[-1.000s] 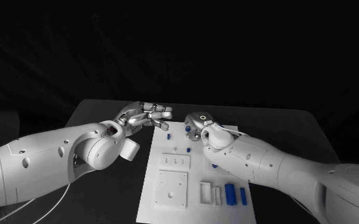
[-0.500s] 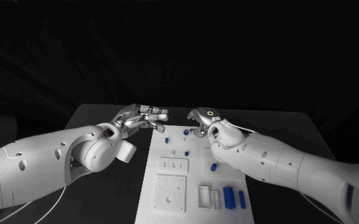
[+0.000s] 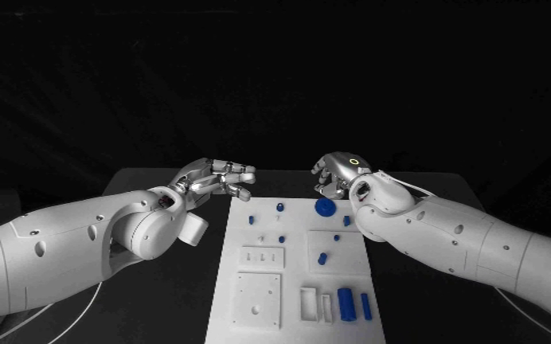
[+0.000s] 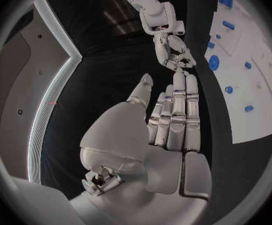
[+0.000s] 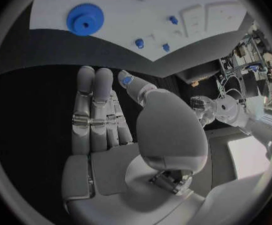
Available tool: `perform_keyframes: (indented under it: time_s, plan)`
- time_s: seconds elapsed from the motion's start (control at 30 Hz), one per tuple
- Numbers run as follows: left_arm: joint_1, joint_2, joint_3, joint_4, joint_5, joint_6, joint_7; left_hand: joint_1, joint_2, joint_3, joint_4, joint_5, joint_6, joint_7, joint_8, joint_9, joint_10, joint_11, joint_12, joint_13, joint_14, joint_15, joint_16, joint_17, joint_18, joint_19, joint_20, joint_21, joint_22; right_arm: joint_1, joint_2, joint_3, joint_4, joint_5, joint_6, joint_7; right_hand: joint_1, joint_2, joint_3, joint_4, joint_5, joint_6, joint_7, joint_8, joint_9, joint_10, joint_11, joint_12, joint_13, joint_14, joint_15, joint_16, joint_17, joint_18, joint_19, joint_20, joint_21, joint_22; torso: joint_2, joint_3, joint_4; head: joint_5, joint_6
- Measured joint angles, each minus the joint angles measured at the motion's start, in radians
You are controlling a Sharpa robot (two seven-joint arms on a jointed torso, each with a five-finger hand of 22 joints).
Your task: Assemble the parts on the task board
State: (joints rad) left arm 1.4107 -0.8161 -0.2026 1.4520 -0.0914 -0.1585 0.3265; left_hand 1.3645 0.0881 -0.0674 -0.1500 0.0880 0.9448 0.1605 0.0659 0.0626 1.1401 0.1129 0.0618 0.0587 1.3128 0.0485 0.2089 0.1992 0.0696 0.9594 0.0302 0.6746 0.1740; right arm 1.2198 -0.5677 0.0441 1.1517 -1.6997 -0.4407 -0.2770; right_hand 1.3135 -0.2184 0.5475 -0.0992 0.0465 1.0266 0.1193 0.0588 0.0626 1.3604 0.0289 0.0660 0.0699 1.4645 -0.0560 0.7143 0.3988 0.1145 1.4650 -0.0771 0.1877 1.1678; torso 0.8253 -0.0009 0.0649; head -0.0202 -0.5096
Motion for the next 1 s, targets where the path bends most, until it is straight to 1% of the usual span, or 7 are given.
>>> perform_keyframes:
  time_s: [0.17, 0.2, 0.27, 0.43, 0.57, 0.73, 1.0]
  plan:
    - [0.0, -0.002, -0.002, -0.002, 0.0, 0.0, 0.0, 0.0, 0.0, 0.0, 0.0, 0.0, 0.0, 0.0, 0.0, 0.0, 0.0, 0.0, 0.0, 0.0, 0.0, 0.0, 0.0, 0.0, 0.0, 0.0, 0.0, 0.0, 0.0, 0.0, -0.021, 0.001, -0.003, 0.015, 0.042, 0.002, -0.003, -0.003, -0.08, -0.004, 0.0, 0.009, -0.006, 0.0, 0.0, 0.099, -0.037, 0.076, 0.077, 0.002, -0.024, 0.028, 0.027, -0.019, 0.002, -0.023, 0.021, 0.016, -0.002, 0.0043, -0.0053, 0.002, -0.002]
    - [0.0, -0.002, -0.002, -0.002, 0.0, 0.0, 0.0, 0.0, 0.0, 0.0, 0.0, 0.0, 0.0, 0.0, 0.0, 0.0, 0.0, 0.0, 0.0, 0.0, 0.0, 0.0, 0.0, 0.0, 0.0, 0.0, 0.0, 0.0, 0.0, 0.0, -0.022, 0.001, -0.006, 0.018, 0.05, 0.002, 0.006, 0.014, -0.15, -0.004, 0.0, -0.005, -0.008, 0.012, 0.003, 0.06, -0.039, 0.177, 0.202, -0.003, -0.029, 0.06, 0.07, -0.039, 0.001, -0.031, 0.048, 0.035, -0.002, 0.0048, -0.0058, 0.002, -0.003]
    - [0.0, -0.003, -0.002, -0.002, 0.0, 0.001, 0.0, 0.0, 0.0, 0.0, 0.0, 0.0, 0.0, 0.0, 0.0, 0.0, 0.0, 0.0, 0.0, 0.0, 0.0, 0.0, 0.0, 0.0, 0.0, 0.0, 0.0, 0.0, -0.002, 0.0, -0.023, 0.002, -0.015, 0.025, 0.069, 0.004, 0.014, 0.033, -0.215, 0.0, 0.0, -0.021, -0.01, 0.013, 0.004, -0.011, -0.038, 0.335, 0.399, -0.014, -0.032, 0.096, 0.132, -0.048, 0.001, -0.034, 0.088, 0.064, -0.002, 0.0053, -0.0059, 0.001, -0.003]
    - [-0.001, -0.002, -0.003, -0.003, 0.0, 0.001, 0.0, 0.0, 0.0, 0.0, 0.0, 0.0, 0.0, 0.0, 0.0, 0.0, 0.0, 0.0, 0.0, 0.0, 0.0, 0.0, 0.0, 0.0, 0.0, 0.0, 0.0, 0.0, -0.002, -0.002, -0.008, 0.002, -0.053, 0.041, 0.116, 0.008, 0.005, 0.024, -0.241, 0.035, 0.012, -0.12, 0.0, 0.005, -0.001, -0.11, -0.034, 0.576, 0.691, -0.028, -0.018, 0.151, 0.284, -0.048, 0.0, -0.03, 0.171, 0.12, -0.002, 0.0049, -0.0053, -0.004, -0.005]
    - [-0.001, -0.001, -0.003, -0.003, 0.0, 0.002, 0.0, 0.0, 0.0, 0.0, 0.0, 0.0, 0.0, 0.0, 0.0, 0.0, 0.0, 0.0, 0.0, 0.0, 0.0, 0.0, 0.0, 0.0, 0.0, 0.0, 0.0, 0.0, -0.002, -0.008, 0.008, 0.002, -0.086, 0.053, 0.153, 0.009, 0.014, 0.015, -0.25, 0.071, 0.012, -0.204, 0.005, 0.003, -0.005, -0.117, -0.029, 0.636, 0.781, -0.029, -0.017, 0.153, 0.391, -0.047, 0.002, -0.022, 0.271, 0.14, -0.002, 0.0036, -0.0029, -0.007, -0.009]
    - [-0.002, 0.0, -0.003, -0.002, 0.0, 0.003, -0.001, 0.0, 0.0, 0.0, 0.0, 0.0, 0.0, 0.0, 0.0, 0.0, 0.0, 0.0, 0.0, 0.0, 0.0, 0.0, 0.0, 0.0, 0.0, 0.0, 0.0, 0.0, -0.002, -0.021, 0.028, 0.002, -0.122, 0.061, 0.187, 0.01, 0.015, 0.014, -0.251, 0.072, 0.012, -0.208, 0.006, 0.003, -0.005, -0.121, -0.025, 0.651, 0.817, -0.029, -0.017, 0.148, 0.447, -0.047, 0.001, -0.022, 0.322, 0.14, 0.0, 0.0037, 0.0007, -0.01, -0.01]
    - [-0.002, 0.0, -0.003, -0.001, 0.0, 0.004, -0.001, 0.0, 0.0, 0.0, 0.0, 0.0, 0.0, 0.0, 0.0, 0.0, 0.0, 0.0, 0.0, 0.0, 0.0, 0.0, -0.004, 0.0, 0.0, 0.0, 0.0, 0.0, -0.005, -0.037, 0.051, 0.002, -0.169, 0.066, 0.216, 0.013, 0.008, 0.021, -0.235, 0.059, 0.012, -0.167, 0.006, 0.003, -0.005, -0.12, -0.025, 0.655, 0.83, -0.029, -0.017, 0.143, 0.48, -0.047, 0.001, -0.022, 0.368, 0.14, 0.004, 0.0089, 0.0073, -0.015, -0.011]
